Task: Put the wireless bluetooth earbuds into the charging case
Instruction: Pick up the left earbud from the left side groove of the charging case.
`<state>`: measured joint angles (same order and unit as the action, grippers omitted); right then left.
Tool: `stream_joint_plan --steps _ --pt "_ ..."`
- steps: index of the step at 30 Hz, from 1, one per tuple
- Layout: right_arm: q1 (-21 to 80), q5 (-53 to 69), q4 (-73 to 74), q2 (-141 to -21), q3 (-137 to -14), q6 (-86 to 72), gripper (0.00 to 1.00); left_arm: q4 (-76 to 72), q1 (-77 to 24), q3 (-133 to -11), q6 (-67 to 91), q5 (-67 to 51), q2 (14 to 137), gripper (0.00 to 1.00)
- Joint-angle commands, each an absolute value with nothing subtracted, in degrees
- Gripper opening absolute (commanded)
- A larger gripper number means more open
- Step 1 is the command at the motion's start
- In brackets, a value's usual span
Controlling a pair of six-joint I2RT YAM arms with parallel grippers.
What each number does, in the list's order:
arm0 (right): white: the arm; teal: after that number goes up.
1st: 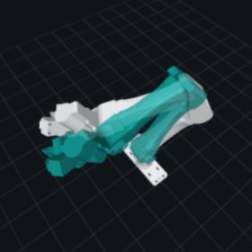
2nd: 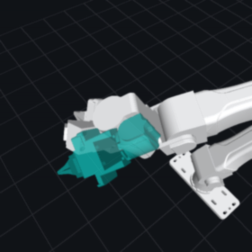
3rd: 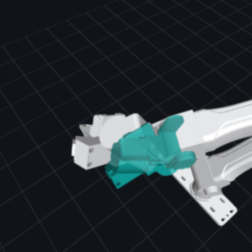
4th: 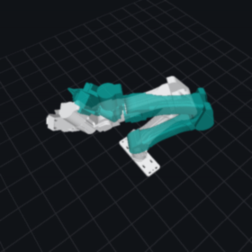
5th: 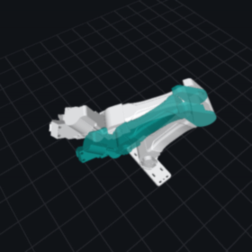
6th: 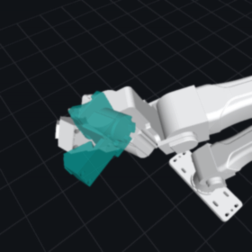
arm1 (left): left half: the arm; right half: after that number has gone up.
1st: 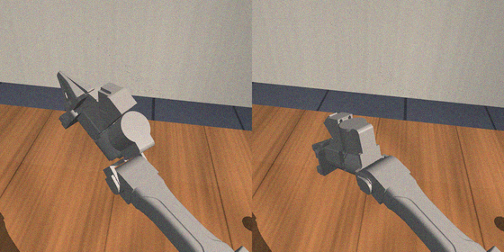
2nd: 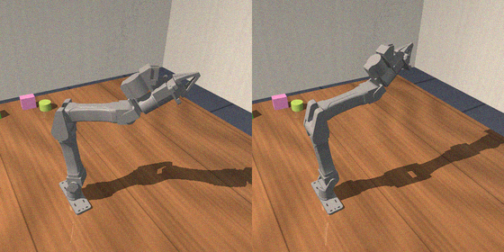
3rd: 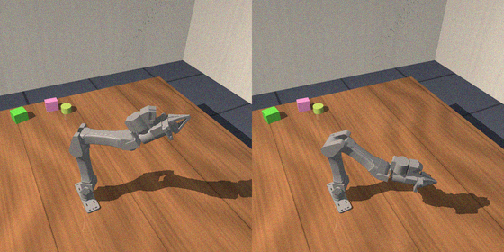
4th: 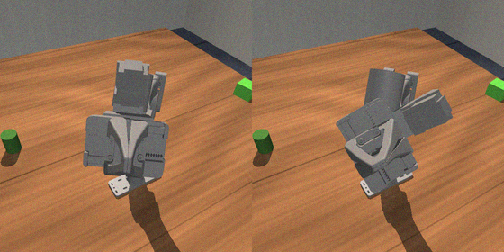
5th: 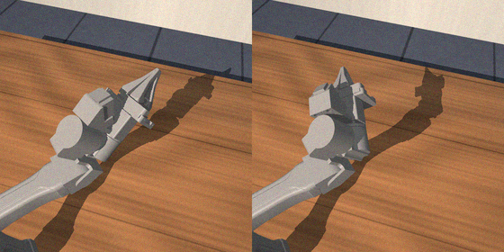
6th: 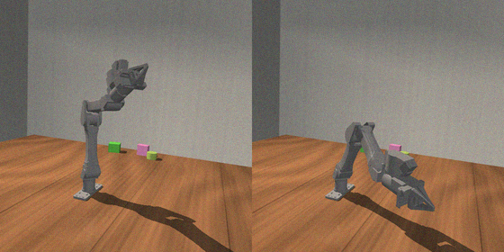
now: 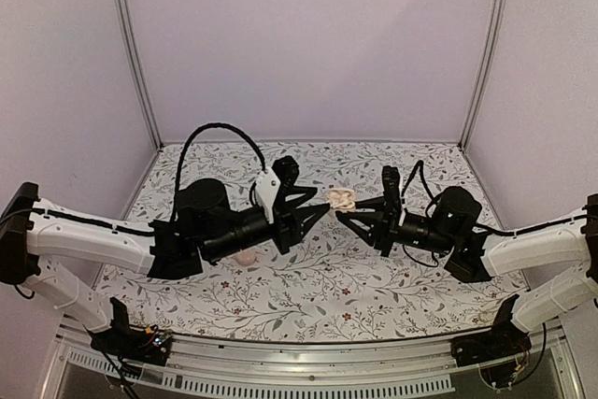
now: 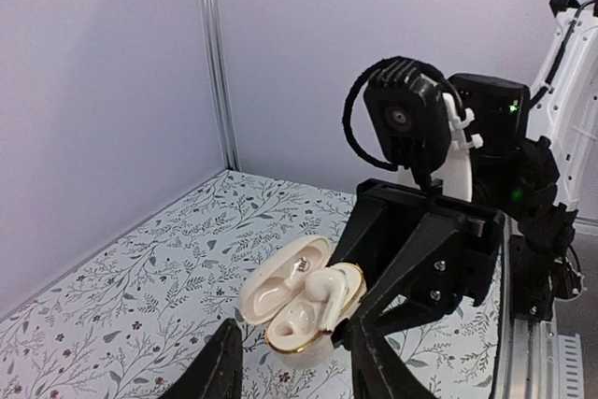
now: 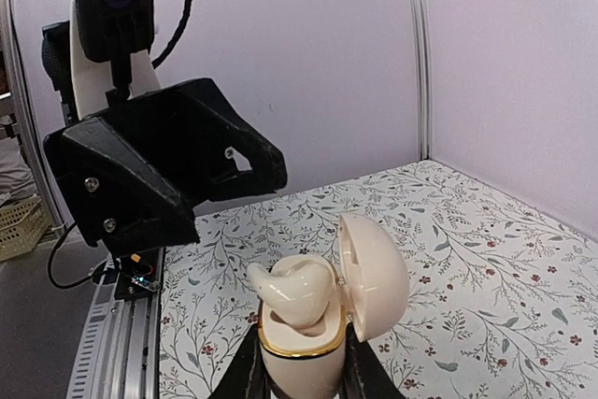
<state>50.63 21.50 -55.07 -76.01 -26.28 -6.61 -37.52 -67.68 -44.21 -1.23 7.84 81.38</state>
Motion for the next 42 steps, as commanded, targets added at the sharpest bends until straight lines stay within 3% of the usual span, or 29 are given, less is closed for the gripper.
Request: stream_joint_plan --steps 1,14,29,42 --pt "50.9 17.1 -47.8 -74.9 -28.5 -3.3 0.20 -33.3 -65.9 -42.7 2.9 8.2 78.1 0.40" --pt "50.9 13.4 -40.4 -76.2 -23.5 -8.6 0.19 -35.8 -57.7 -34.6 12.9 -0.9 81.0 0.40" --pt "51.0 3.1 -18.1 -82.1 -30.8 -8.1 0.19 -35.0 -55.8 -37.0 14.1 -2.2 90.1 0.40" --pt "51.1 -1.6 -13.0 -82.4 -33.0 -3.1 0.20 -32.6 -54.0 -40.0 14.7 -6.6 94.0 0.40"
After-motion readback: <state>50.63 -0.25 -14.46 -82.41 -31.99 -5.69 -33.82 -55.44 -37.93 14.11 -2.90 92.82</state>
